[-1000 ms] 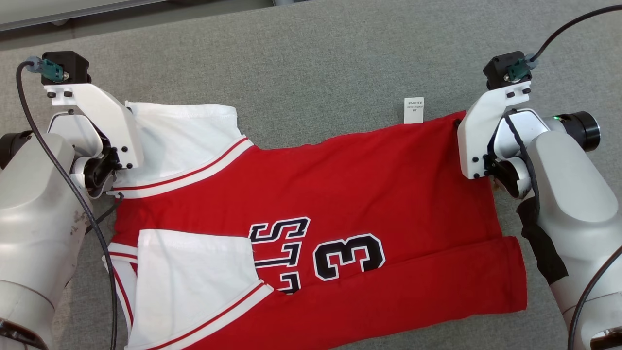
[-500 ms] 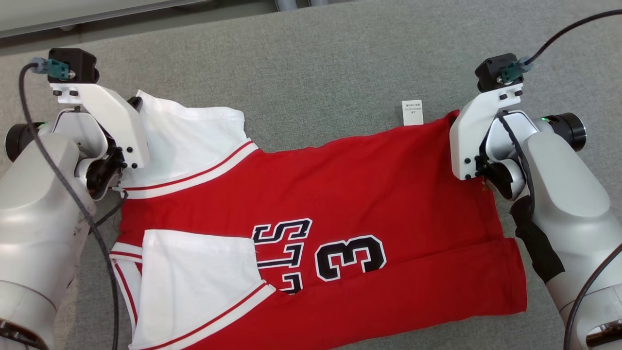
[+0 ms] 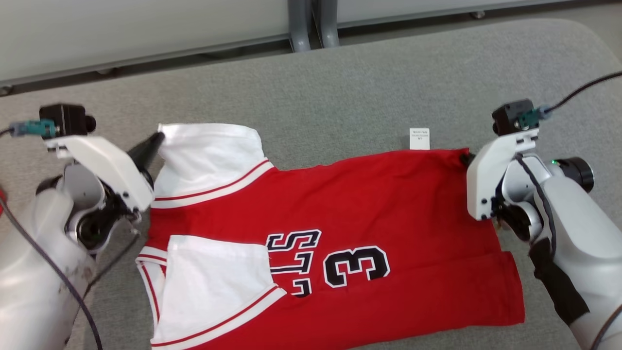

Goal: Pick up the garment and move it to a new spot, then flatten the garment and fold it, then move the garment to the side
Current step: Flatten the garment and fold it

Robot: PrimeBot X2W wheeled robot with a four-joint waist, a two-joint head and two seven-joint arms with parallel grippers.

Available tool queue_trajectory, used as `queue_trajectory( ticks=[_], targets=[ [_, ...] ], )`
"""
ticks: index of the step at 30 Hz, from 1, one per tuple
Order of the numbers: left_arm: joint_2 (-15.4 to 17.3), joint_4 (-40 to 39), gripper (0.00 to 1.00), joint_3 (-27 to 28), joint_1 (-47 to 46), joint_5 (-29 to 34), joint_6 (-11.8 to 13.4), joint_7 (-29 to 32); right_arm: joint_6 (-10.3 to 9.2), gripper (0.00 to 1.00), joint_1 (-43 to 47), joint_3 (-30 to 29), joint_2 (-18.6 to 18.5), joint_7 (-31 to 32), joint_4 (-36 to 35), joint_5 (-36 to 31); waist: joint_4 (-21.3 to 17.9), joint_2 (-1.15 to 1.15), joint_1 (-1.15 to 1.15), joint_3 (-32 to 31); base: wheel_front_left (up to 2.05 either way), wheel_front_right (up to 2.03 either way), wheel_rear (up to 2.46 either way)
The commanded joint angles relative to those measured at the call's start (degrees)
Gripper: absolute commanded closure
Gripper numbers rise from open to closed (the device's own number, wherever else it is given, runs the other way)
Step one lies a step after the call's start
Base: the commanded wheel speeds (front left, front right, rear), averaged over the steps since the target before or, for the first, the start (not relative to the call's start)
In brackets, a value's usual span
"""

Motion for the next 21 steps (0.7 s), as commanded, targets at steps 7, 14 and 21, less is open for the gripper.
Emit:
queue_trajectory(
  ticks=[7,14,21],
  targets=[
    [5.2,-17.5,1.0,3.2,16.3,-6.1,2.2,-1.0,0.01,1.0,6.7,1.4,-4.1,-0.1,-5.6,3.3,2.8,0.0,0.0,-4.7,0.0,0.0,0.0],
    [9.2,-33.7,1.0,5.5,29.7,-9.3,8.5,-3.0,0.01,1.0,12.0,0.7,-7.5,0.6,-11.1,4.4,4.7,0.0,0.0,-6.7,0.0,0.0,0.0],
    [12.1,-48.0,1.0,7.3,41.6,-12.2,13.8,-5.1,0.01,1.0,19.0,-0.4,-11.1,3.7,-18.7,4.1,5.9,0.0,0.0,-8.5,0.0,0.0,0.0]
  ],
)
